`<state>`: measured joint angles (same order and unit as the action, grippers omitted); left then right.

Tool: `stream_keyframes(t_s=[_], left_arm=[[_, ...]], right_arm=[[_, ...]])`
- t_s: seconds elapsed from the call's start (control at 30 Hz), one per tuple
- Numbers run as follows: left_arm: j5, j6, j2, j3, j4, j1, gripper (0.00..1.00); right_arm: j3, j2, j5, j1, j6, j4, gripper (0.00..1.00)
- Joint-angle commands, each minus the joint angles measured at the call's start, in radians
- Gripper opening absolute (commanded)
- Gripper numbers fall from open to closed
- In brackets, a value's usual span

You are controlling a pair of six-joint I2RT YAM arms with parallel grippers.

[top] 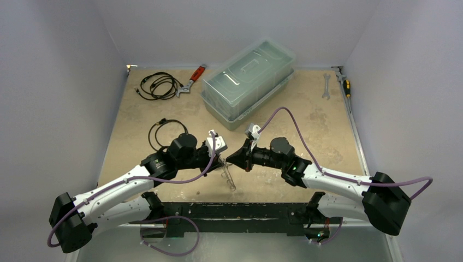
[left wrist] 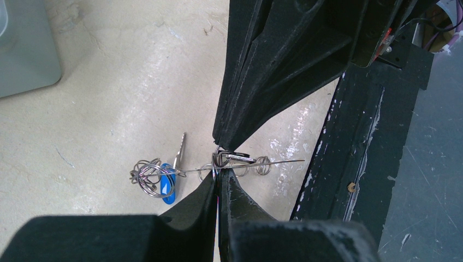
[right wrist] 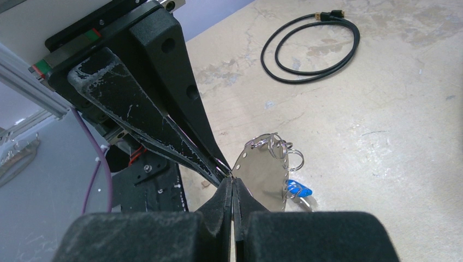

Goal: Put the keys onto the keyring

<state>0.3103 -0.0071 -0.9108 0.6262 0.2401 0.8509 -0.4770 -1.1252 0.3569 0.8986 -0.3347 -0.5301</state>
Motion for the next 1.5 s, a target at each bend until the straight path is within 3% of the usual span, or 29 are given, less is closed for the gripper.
stream_keyframes(t_s=[0.0,0.33,0.5,0.67,0.7,0.93,1.33,1.47], left_arm=[[0.023,0.002,0.012,0.003,-0.054,0.000,0.00],[0.019,0.002,0.017,0.003,-0.053,0.000,0.00],[0.020,0.002,0.018,0.003,-0.054,-0.001,0.00],[0.021,0.002,0.019,0.003,-0.054,-0.001,0.00],[0.021,0.002,0.019,0.003,-0.054,-0.001,0.00],[0.024,0.002,0.022,0.004,-0.054,-0.001,0.00],[0.061,0.002,0.057,0.004,-0.065,-0.001,0.00],[0.063,0.002,0.066,0.004,-0.067,0.000,0.00]], right_arm=[[-0.028,0.016,-0.032,0.002,0.020,-0.009,0.00],[-0.032,0.012,-0.023,0.002,0.011,0.005,0.03],[-0.043,0.015,-0.029,0.002,0.010,0.016,0.27],[-0.051,0.030,-0.049,0.002,0.008,0.025,0.65],[-0.051,0.036,-0.057,0.002,0.007,0.025,0.69],[0.023,0.096,-0.173,0.002,0.004,-0.067,0.76],[0.050,0.174,-0.099,0.002,0.069,-0.057,0.75],[0.049,0.186,-0.098,0.002,0.083,-0.037,0.87]])
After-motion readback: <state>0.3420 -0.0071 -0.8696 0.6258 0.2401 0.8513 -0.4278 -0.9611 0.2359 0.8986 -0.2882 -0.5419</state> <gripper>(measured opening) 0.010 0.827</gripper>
